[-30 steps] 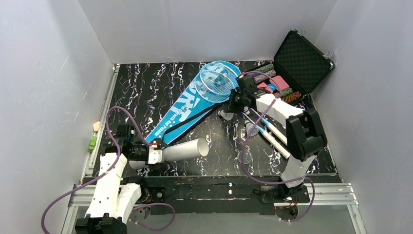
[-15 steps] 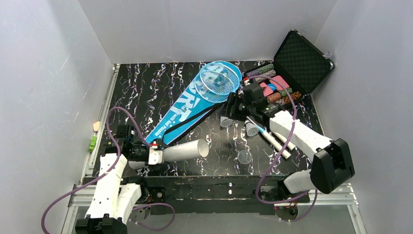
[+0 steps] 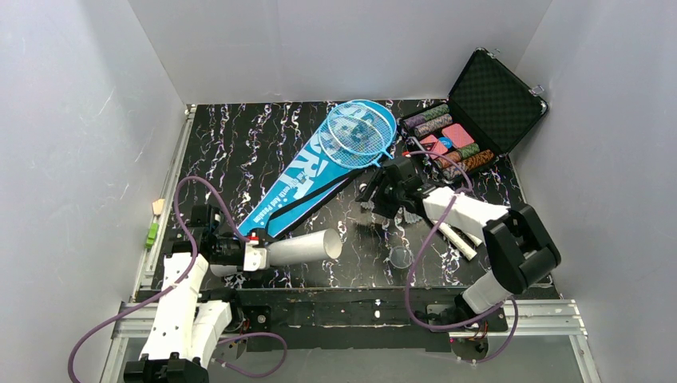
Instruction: Pack up the badminton gear
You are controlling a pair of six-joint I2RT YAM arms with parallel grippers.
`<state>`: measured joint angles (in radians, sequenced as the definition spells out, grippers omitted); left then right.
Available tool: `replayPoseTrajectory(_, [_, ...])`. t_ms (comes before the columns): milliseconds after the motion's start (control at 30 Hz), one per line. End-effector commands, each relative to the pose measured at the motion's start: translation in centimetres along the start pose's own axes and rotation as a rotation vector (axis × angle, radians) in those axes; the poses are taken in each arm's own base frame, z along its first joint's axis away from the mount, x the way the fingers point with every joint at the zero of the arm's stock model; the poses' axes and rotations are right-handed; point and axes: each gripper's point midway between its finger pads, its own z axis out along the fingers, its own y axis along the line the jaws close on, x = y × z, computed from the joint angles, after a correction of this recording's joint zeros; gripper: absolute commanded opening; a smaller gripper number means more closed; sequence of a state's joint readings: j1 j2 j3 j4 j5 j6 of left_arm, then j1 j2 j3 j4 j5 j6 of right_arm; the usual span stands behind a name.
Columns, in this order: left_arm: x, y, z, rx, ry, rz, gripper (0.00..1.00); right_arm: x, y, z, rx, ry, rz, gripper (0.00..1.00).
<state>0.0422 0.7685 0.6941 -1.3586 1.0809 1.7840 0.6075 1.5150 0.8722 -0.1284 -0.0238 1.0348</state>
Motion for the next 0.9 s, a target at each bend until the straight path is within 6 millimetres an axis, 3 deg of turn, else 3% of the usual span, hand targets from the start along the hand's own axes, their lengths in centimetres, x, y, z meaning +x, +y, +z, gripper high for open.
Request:
replayPoseTrajectory(0, [-0.3, -0.3, 0.2, 0.001, -0.020, 0.012, 0.05, -3.1, 2.7, 1.7, -0.027, -0.109, 0.083, 0.70])
replayPoseTrajectory(133, [0.0, -0.5, 0.2, 0.007, -0.011, 0.014, 0.05, -3.7, 1.7, 3.0, 0.020, -0.148, 0.112, 0.64])
replayPoseTrajectory(367, [0.4, -0.7, 0.4, 0.014, -0.009, 0.012, 0.05, -5.8, 1.1, 3.4, 0.089, -0.239, 0.096, 0.55])
replayPoseTrajectory(600, [0.3, -0.8, 0.4, 0.017, -0.012, 0.005, 0.05, -6.6, 1.1, 3.9, 0.126, -0.260, 0.064, 0.32])
replayPoseTrajectory(767, [0.3, -0.8, 0.4, 0.018, -0.012, 0.000, 0.05, -6.7, 0.8, 3.9, 0.135, -0.266, 0.061, 0.22])
replayPoseTrajectory(867, [0.3, -0.8, 0.3, 0.017, -0.011, 0.002, 0.05, -6.7, 0.7, 3.5, 0.142, -0.267, 0.042, 0.09])
